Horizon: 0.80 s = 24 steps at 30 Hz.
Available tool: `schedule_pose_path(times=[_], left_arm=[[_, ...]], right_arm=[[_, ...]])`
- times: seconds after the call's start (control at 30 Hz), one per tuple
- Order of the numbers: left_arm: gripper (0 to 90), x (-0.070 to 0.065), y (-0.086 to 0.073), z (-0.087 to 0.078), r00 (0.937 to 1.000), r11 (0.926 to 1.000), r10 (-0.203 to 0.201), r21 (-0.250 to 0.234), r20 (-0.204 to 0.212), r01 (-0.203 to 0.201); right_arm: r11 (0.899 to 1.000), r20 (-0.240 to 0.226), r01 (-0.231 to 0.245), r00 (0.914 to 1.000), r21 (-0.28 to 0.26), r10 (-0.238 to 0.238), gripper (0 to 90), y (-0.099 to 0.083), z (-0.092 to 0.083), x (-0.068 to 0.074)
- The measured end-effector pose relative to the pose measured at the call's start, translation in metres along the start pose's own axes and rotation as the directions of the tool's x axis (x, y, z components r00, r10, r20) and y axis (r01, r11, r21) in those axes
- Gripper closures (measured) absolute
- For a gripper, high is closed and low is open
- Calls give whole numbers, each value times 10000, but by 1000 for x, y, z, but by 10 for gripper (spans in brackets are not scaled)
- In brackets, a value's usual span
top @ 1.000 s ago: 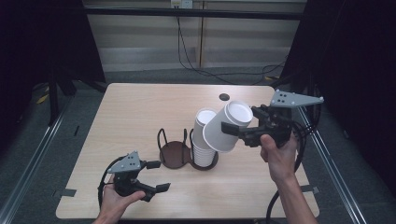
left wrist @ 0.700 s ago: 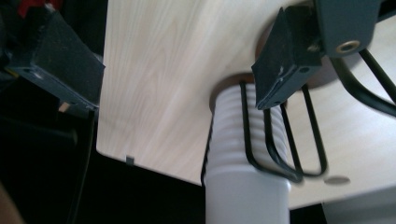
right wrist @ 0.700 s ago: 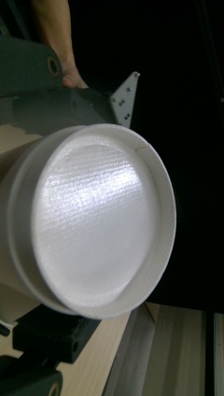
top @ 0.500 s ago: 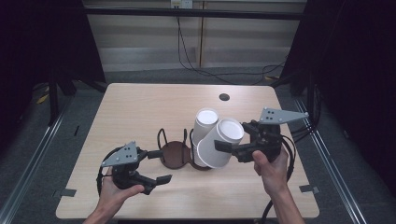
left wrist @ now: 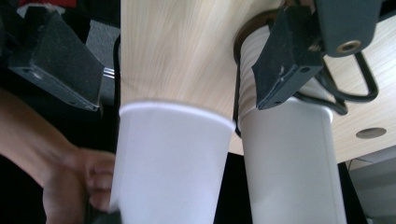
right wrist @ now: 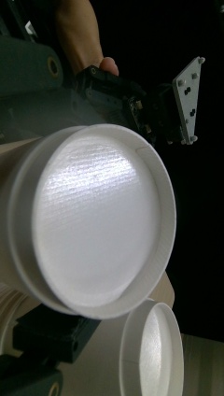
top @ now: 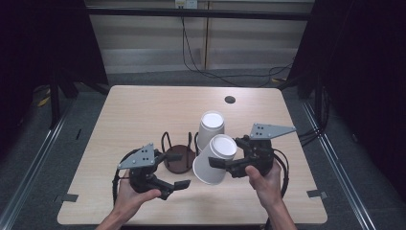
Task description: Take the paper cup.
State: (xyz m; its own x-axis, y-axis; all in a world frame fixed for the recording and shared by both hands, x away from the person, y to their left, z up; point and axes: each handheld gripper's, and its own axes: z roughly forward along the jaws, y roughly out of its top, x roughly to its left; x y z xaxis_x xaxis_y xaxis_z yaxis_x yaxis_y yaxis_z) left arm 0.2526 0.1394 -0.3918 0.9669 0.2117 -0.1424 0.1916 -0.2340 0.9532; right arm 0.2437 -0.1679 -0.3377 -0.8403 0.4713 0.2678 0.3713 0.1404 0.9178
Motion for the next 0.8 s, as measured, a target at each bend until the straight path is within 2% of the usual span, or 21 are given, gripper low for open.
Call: schedule_pose_path(times=[0.23,0.3,0.37,0.5,0.57,0.63,0.77,0.8], left_arm=[[158,-2,2,7,10000,9997,71,224,-52,-69],[158,-3,-1,7,10000,9996,-35,278,-86,38],[158,-4,-6,6,10000,9992,68,393,-63,-66],[158,0,-12,5,9999,9991,-150,404,-28,151],[158,1,-13,6,9999,9990,-122,421,93,118],[158,1,-14,8,9999,9989,-92,460,-114,97],[158,1,-17,12,9998,9985,-181,510,-7,181],[158,1,-18,13,9995,9985,-262,486,189,253]], right_arm=[[9999,-108,19,9999,120,-17,238,-6,7,3],[9997,-237,63,9997,251,-57,238,-9,13,3],[9994,-471,142,9988,302,-128,238,-12,17,2],[9993,-510,-3,9987,370,22,238,-14,21,-1],[9991,-519,48,9987,428,-25,238,-14,23,0],[9988,-574,68,9983,475,-40,238,-14,26,2],[9981,-758,111,9971,614,-65,239,-15,34,5],[9981,-792,110,9968,607,-61,239,-16,35,5]])
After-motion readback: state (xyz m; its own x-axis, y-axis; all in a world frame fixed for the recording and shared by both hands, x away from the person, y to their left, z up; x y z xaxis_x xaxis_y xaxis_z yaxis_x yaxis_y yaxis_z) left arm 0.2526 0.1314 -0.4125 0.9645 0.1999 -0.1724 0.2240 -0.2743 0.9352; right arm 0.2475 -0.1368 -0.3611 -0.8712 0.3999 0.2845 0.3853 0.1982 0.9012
